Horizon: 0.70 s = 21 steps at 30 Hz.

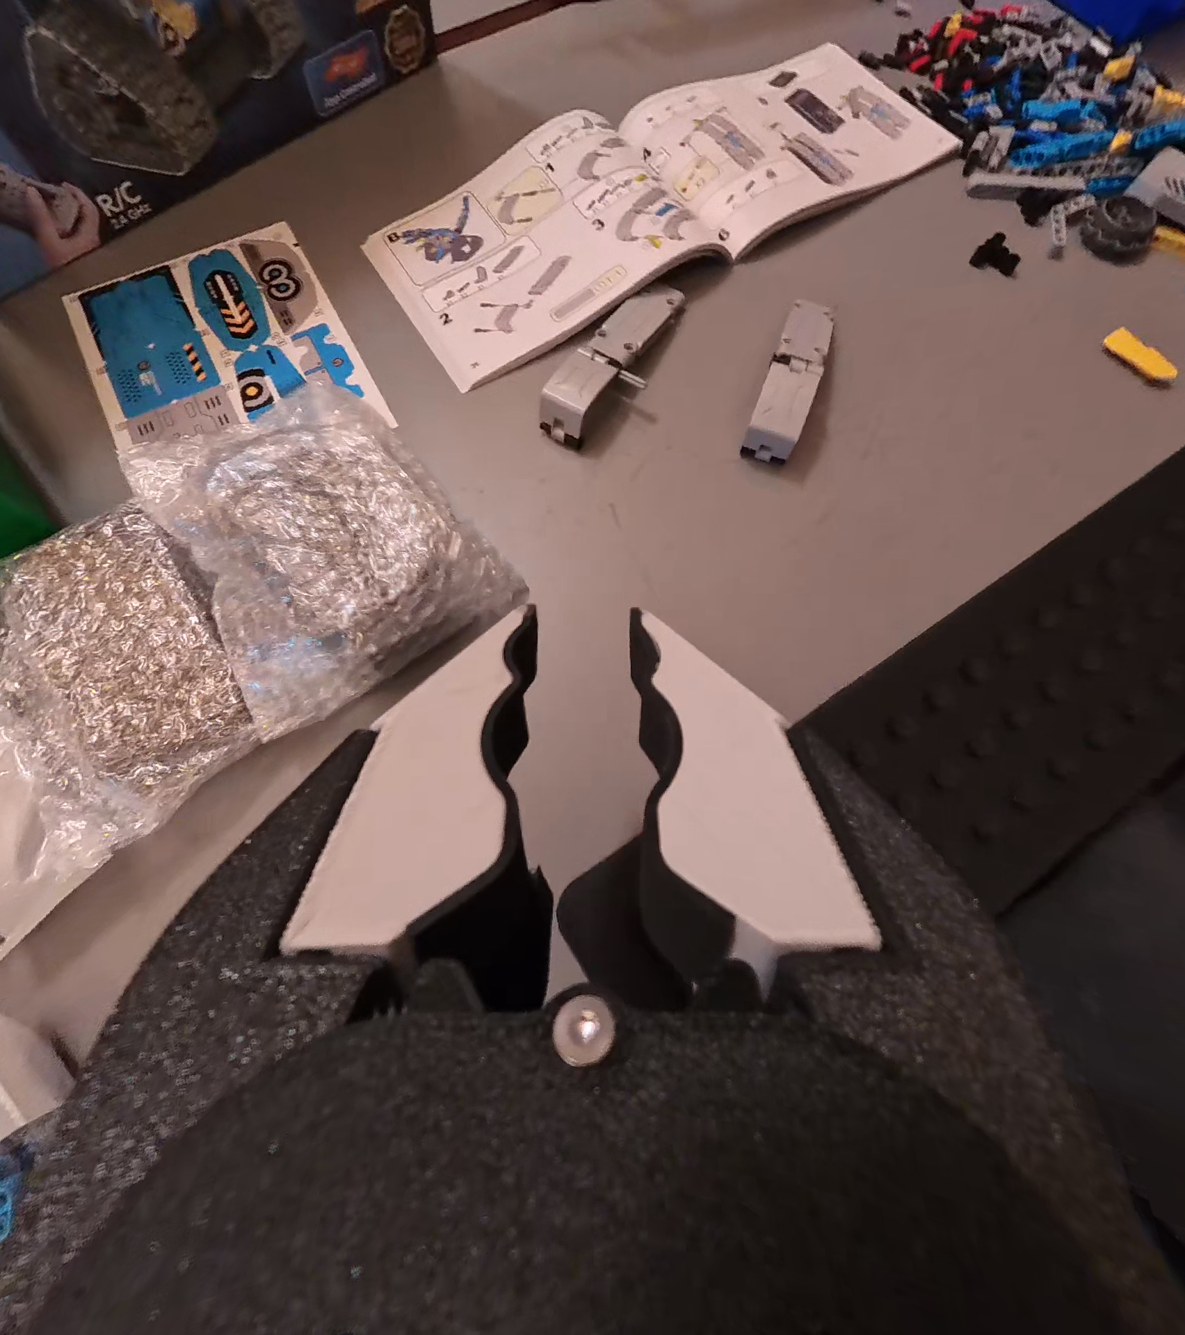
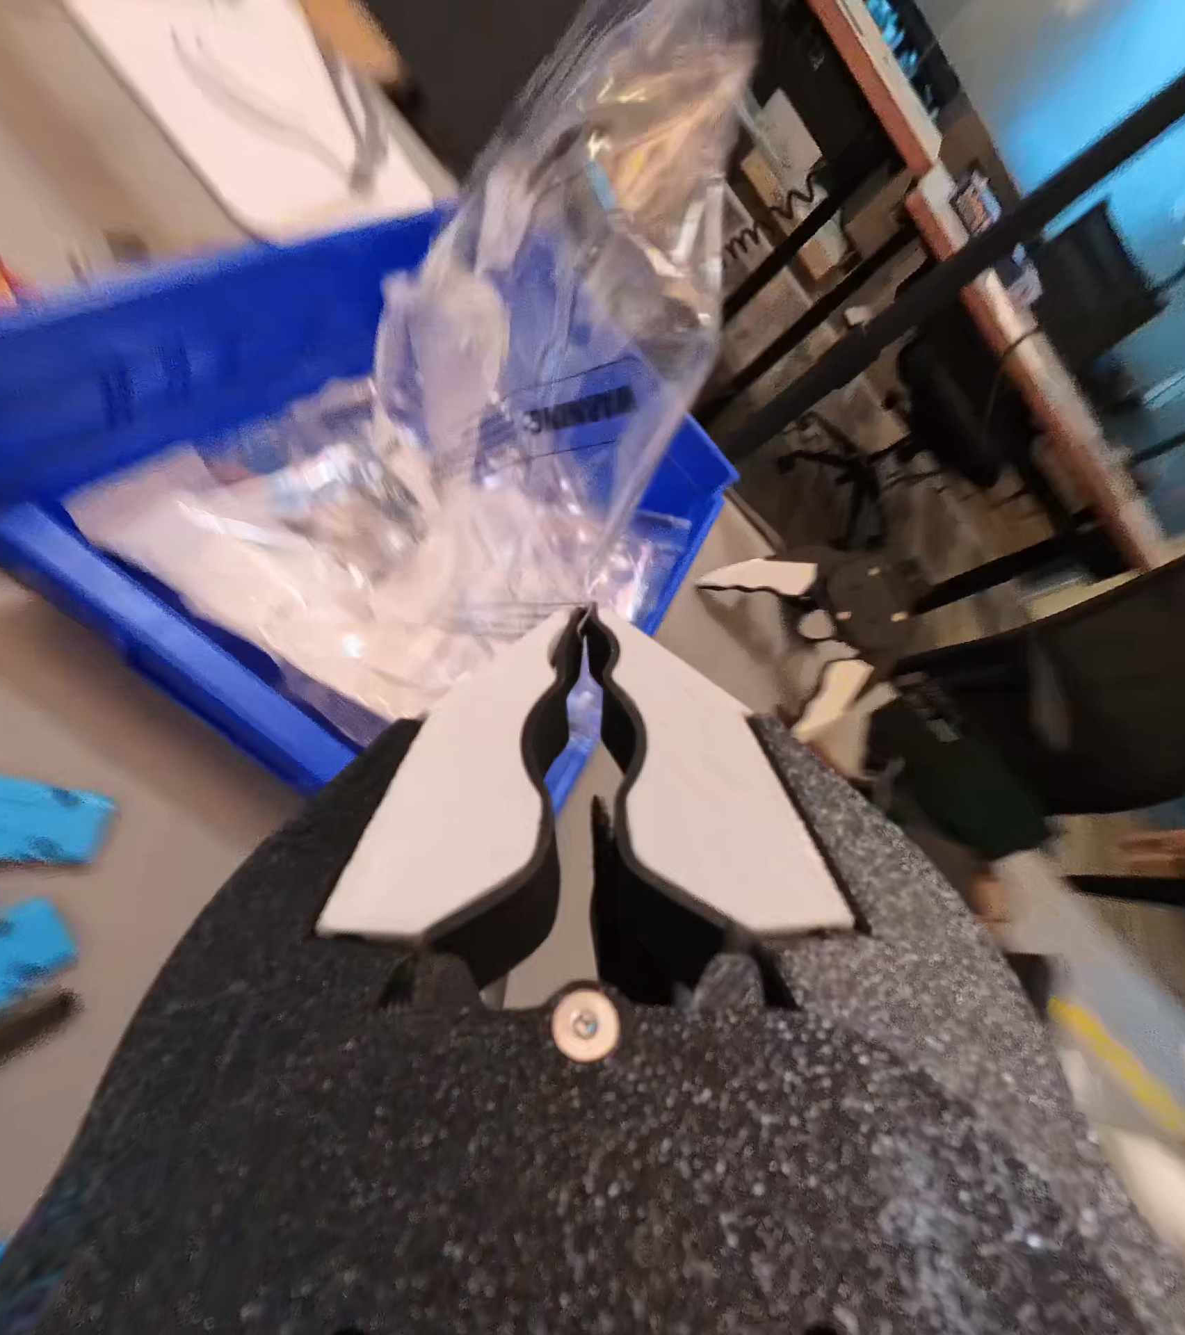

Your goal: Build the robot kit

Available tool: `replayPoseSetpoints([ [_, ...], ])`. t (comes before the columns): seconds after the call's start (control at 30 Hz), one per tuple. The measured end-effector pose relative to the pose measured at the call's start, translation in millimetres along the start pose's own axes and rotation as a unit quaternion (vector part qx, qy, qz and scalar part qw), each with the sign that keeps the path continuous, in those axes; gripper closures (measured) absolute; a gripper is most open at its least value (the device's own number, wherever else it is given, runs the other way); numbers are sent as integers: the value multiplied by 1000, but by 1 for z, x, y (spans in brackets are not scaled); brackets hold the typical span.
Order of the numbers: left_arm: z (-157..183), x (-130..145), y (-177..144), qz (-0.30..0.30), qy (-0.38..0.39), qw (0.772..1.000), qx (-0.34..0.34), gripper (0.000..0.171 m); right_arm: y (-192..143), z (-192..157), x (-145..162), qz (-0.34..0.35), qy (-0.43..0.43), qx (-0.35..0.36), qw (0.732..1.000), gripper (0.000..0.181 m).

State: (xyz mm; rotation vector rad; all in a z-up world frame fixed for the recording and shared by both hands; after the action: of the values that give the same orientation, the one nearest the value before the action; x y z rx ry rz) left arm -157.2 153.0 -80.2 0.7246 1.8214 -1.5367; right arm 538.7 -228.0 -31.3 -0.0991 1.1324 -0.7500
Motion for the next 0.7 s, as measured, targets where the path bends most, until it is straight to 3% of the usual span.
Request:
replayPoseSetpoints([
  [0.07, -5, -5, 3, 14, -13, 1000, 4, 147, -5, 9, -13, 36, 159, -58, 985, 181],
  [0.13, -8, -10, 9, 27, -22, 999, 17, 147, -2, 23, -14, 41, 320, -122, 939, 181],
  [0.2, -10, -15, 16, 41, -28, 998, 36, 147, 4, 31, -10, 61, 458, -195, 865, 181],
  [0.23, -10, -18, 19, 48, -29, 997, 44, 147, 9, 31, -4, 52, 524, -249, 813, 181],
  [0.27, -10, -20, 21, 56, -30, 997, 52, 147, 16, 31, 4, 33, 581, -271, 766, 181],
  [0.3, -9, -22, 24, 64, -32, 995, 63, 147, 22, 32, 16, 17, 618, -245, 747, 181],
  [0.37, -8, -22, 28, 71, -39, 994, 77, 147, 28, 31, 32, 6, 633, -190, 750, 181],
  [0.43, -8, -18, 31, 66, -43, 994, 77, 147, 28, 22, 37, -7, 642, -179, 745, 181],
  [0.57, -10, -11, 31, 56, -50, 995, 71, 147, 19, 3, 33, -55, 612, -131, 778, 181],
  [0.7, -16, -10, 31, 68, -66, 993, 70, 147, 16, -8, 23, -74, 595, -113, 792, 176],
])
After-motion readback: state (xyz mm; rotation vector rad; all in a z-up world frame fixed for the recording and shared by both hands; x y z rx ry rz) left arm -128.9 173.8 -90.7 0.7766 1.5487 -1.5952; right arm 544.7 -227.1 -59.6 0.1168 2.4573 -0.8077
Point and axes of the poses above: each gripper's, where its closed fingertips meet, y out along the fingers, x out of its underside, z = x × y across the jaws, the point moved 8 cm from there along -y, back along the fingers, and after that the axes turned 10 degrees about y, right-handed, at the moved point
